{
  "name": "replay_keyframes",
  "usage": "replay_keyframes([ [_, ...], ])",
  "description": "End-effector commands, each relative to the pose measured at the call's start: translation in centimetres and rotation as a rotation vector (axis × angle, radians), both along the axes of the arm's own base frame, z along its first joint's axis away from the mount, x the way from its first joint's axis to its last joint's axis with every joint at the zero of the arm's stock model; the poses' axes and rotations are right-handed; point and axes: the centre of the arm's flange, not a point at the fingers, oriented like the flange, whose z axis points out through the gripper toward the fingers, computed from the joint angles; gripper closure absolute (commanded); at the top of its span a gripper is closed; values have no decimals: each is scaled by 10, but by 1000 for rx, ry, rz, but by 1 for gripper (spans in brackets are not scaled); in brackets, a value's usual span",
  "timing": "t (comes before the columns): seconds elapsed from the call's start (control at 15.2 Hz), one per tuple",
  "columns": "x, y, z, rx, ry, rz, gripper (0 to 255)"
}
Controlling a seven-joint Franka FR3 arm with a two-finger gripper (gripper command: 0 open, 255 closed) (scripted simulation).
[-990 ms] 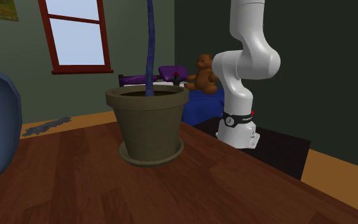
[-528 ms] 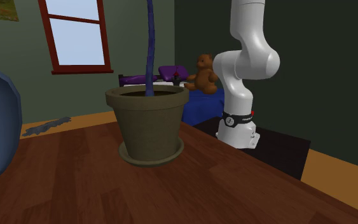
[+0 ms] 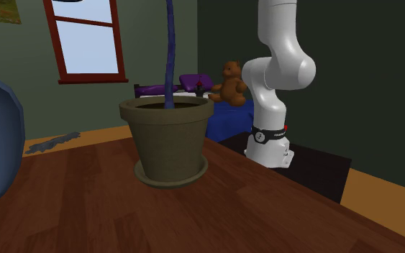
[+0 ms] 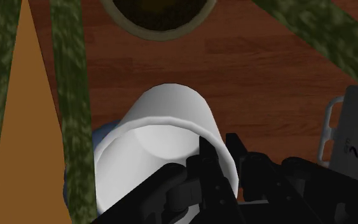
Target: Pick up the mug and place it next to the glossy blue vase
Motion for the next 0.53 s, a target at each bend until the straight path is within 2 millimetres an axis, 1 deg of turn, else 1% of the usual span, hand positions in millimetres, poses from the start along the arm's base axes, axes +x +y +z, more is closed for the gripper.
replay_keyframes([
  [0.0,5,-17,-1,0,0,2,255],
  [0.46,5,-17,-38,0,0,2,255],
])
